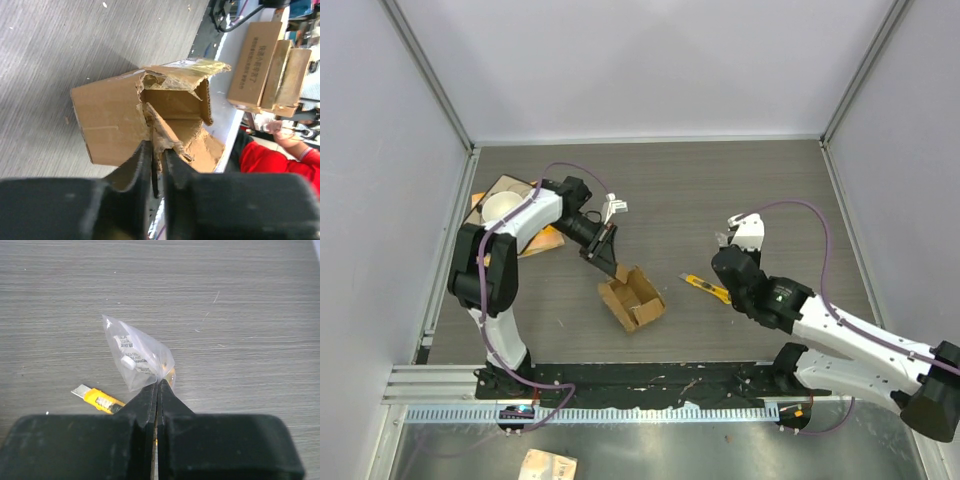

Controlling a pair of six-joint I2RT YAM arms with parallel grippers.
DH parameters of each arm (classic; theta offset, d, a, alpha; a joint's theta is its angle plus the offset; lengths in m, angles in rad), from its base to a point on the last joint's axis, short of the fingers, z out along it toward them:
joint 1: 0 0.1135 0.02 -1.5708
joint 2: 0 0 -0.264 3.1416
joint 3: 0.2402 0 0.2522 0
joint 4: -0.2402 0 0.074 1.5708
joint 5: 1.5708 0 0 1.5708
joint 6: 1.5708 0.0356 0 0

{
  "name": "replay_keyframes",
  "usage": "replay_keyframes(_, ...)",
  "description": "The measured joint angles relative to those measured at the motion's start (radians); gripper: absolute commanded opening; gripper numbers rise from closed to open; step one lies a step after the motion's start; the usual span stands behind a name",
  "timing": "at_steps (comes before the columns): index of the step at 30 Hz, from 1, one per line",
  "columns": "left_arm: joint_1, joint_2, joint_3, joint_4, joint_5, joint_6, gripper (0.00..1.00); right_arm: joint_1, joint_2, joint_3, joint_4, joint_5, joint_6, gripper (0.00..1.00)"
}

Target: Unpack the express box

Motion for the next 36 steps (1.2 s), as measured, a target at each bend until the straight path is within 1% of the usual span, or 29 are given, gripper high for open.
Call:
replay_keyframes(2, -0.003, -0.029, -0.001, 0.013, -0.027, -0.006, 0.33, -0.055, 0.036, -0.002, 0.029, -0.066, -0.007, 0.01)
replay_keyframes(4, -0.007, -0.063, -0.001, 0.031, -0.056, -0.011, 0.44, -0.115, 0.061, -0.004, 0.065, -0.114, -0.013, 0.01)
replay_keyframes(5, -0.009, -0.076, -0.001, 0.037, -0.067, -0.011, 0.62, -0.145, 0.076, -0.005, 0.085, -0.140, -0.015, 0.01)
replay_keyframes(6, -0.010, -0.090, 0.000, 0.043, -0.079, -0.014, 0.73, -0.172, 0.096, -0.006, 0.105, -0.161, -0.018, 0.01)
replay_keyframes(7, -0.011, -0.100, 0.002, 0.048, -0.090, -0.013, 0.89, -0.198, 0.118, -0.007, 0.126, -0.180, -0.019, 0.01)
replay_keyframes(8, -0.011, -0.107, 0.005, 0.051, -0.102, -0.016, 0.99, -0.222, 0.144, -0.009, 0.145, -0.202, -0.021, 0.01)
replay_keyframes(13, -0.011, -0.119, 0.025, 0.068, -0.160, -0.029, 1.00, -0.305, 0.296, -0.024, 0.227, -0.293, -0.018, 0.01)
replay_keyframes(14, -0.011, -0.121, 0.031, 0.066, -0.170, -0.029, 1.00, -0.312, 0.326, -0.026, 0.238, -0.305, -0.016, 0.02)
replay_keyframes(15, -0.011, -0.127, 0.036, 0.065, -0.180, -0.027, 1.00, -0.317, 0.351, -0.027, 0.244, -0.313, -0.015, 0.07)
replay_keyframes(16, -0.011, -0.136, 0.040, 0.063, -0.192, -0.026, 1.00, -0.317, 0.377, -0.027, 0.250, -0.323, -0.011, 0.21)
replay_keyframes(17, -0.011, -0.147, 0.045, 0.058, -0.201, -0.025, 1.00, -0.318, 0.398, -0.027, 0.255, -0.332, -0.007, 0.32)
replay_keyframes(19, -0.011, -0.183, 0.061, 0.037, -0.226, -0.023, 1.00, -0.318, 0.432, -0.027, 0.262, -0.359, 0.000, 0.51)
replay_keyframes(22, -0.011, -0.233, 0.103, -0.006, -0.258, -0.017, 1.00, -0.319, 0.442, -0.026, 0.265, -0.389, 0.010, 0.59)
replay_keyframes(24, -0.011, -0.249, 0.156, -0.050, -0.279, -0.010, 1.00, -0.319, 0.439, -0.016, 0.258, -0.410, 0.014, 0.61)
replay_keyframes(26, -0.011, -0.251, 0.214, -0.095, -0.294, -0.006, 1.00, -0.319, 0.427, 0.004, 0.236, -0.425, 0.023, 0.66)
replay_keyframes(29, -0.011, -0.261, 0.276, -0.140, -0.312, -0.002, 1.00, -0.319, 0.379, 0.063, 0.175, -0.435, 0.051, 0.68)
replay_keyframes(33, -0.011, -0.329, 0.283, -0.165, -0.345, -0.007, 1.00, -0.319, 0.322, 0.209, 0.057, -0.434, 0.098, 0.68)
replay_keyframes(36, -0.011, -0.398, 0.265, -0.140, -0.398, -0.042, 1.00, -0.319, 0.310, 0.311, -0.010, -0.456, 0.105, 0.68)
